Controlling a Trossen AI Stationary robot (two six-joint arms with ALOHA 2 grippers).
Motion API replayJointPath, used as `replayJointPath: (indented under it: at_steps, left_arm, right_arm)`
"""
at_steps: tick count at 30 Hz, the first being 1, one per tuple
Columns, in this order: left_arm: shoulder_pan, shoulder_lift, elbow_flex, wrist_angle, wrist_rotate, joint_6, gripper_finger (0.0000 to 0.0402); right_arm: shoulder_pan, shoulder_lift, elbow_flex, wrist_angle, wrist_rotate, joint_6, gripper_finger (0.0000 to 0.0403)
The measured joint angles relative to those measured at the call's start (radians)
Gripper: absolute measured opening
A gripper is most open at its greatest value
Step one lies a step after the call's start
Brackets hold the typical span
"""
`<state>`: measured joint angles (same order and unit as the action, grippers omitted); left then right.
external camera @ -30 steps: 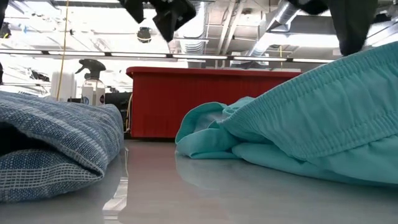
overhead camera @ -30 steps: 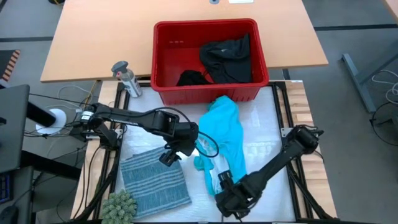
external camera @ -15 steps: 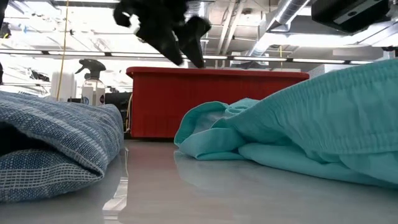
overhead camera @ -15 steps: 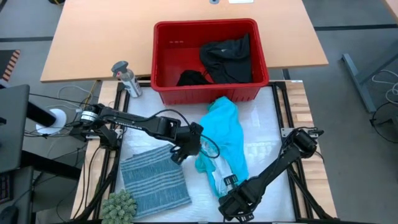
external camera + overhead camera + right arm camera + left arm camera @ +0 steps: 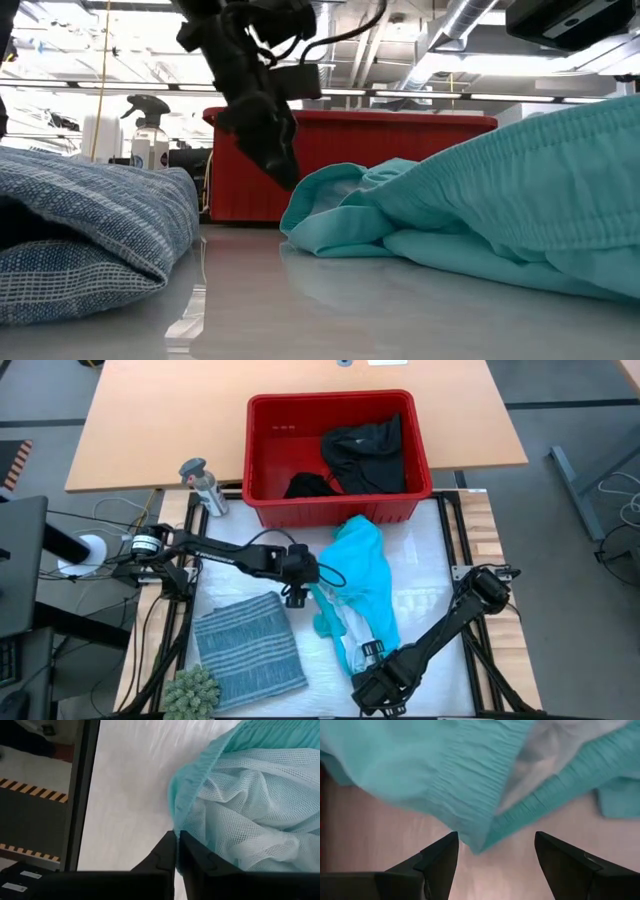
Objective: Fold Laundry from Bin
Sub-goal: Fold the light blue shorts from the red organizer bin
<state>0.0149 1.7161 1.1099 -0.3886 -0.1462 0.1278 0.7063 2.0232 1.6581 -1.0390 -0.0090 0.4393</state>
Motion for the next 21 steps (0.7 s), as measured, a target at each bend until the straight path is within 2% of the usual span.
replayJointPath:
  at_steps: [4,7,10,15,16,19,21]
  left_arm:
    - [-0.002,0.000,-0.056,0.149,-0.078,-0.018,0.0251]
    - [0.006,0.004,-0.067,0.245,-0.057,-0.044,0.0236]
    - [0.012,0.022,-0.067,0.265,-0.051,-0.070,0.0183]
    - [0.028,0.036,-0.067,0.285,-0.060,-0.086,0.0037]
    - [0.030,0.036,-0.068,0.282,-0.061,-0.088,0.0019]
    - [0.033,0.036,-0.066,0.285,-0.102,-0.119,0.0007]
    - [0.033,0.036,-0.046,0.220,-0.121,-0.155,0.0002]
  right_arm:
    - [0.000,0.000,0.000,0.000,0.000,0.000,0.0037]
    - [0.000,0.000,0.000,0.000,0.000,0.000,0.0033]
    - [-0.002,0.000,0.000,0.000,0.000,0.000,0.0032]
    - [-0.002,0.000,0.000,0.001,-0.013,0.007,0.0031]
    - [-0.002,0.000,0.000,0.001,-0.015,0.009,0.0031]
    - [-0.007,0.000,0.000,-0.001,-0.049,0.009,0.0023]
    - [-0.012,-0.001,0.002,-0.017,-0.092,0.018,0.0017]
